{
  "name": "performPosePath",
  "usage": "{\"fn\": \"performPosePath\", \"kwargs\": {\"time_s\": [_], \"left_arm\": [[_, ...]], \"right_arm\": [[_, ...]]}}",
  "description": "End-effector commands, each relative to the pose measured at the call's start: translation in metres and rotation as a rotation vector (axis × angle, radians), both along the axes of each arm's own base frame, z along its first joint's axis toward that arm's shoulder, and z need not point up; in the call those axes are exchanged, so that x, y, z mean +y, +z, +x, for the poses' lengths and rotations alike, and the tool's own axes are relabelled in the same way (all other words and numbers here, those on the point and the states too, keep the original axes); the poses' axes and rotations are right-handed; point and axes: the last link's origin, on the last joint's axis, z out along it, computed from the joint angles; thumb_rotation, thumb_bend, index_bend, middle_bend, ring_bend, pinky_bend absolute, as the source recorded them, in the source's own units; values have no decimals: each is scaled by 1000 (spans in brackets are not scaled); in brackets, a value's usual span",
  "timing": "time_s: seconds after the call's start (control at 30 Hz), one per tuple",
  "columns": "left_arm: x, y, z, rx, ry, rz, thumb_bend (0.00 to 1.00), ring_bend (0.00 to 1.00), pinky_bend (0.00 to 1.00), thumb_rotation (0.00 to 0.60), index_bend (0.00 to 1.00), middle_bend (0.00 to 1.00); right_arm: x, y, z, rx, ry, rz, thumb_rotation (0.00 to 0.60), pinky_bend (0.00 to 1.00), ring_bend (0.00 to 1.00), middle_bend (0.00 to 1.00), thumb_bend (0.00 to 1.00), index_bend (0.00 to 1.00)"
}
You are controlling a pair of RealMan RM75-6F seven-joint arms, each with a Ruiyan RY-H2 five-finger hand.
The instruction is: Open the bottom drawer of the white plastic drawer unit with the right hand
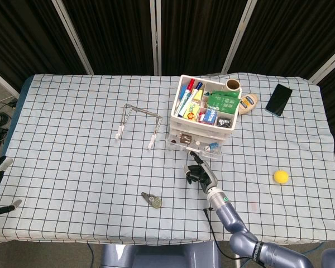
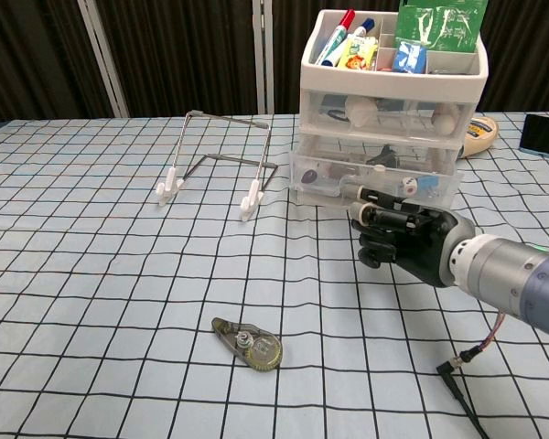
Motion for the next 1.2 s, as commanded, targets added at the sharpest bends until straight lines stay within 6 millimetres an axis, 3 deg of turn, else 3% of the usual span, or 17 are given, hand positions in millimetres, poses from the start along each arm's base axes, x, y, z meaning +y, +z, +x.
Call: {"fn": "performPosePath", "kwargs": {"time_s": [0.03, 0.5, 0.73, 1.0, 1.2], "left_arm": [[-1, 0, 0, -1, -2, 0, 83, 0, 0, 600, 0, 0], [-6, 1, 4, -2, -14, 2, 83, 0, 0, 600, 0, 0], [-7, 3, 4, -2, -18, 8, 83, 0, 0, 600, 0, 0], [-9, 5, 5, 1, -18, 24, 84, 0, 0, 600, 0, 0], [-10, 6, 5, 5, -17, 28, 86, 0, 0, 600, 0, 0]], "right_arm": [[8, 0, -1, 5, 16, 3, 600, 802, 929, 900, 506, 202], [34, 2, -3, 21, 75, 15, 600, 796, 925, 897, 502, 201], [49, 16, -1, 106, 199, -51, 600, 781, 911, 875, 470, 199], [44, 37, 2, 449, 373, -293, 600, 778, 907, 870, 448, 191], [29, 61, 9, 658, 404, -351, 600, 778, 907, 870, 446, 169]]}}
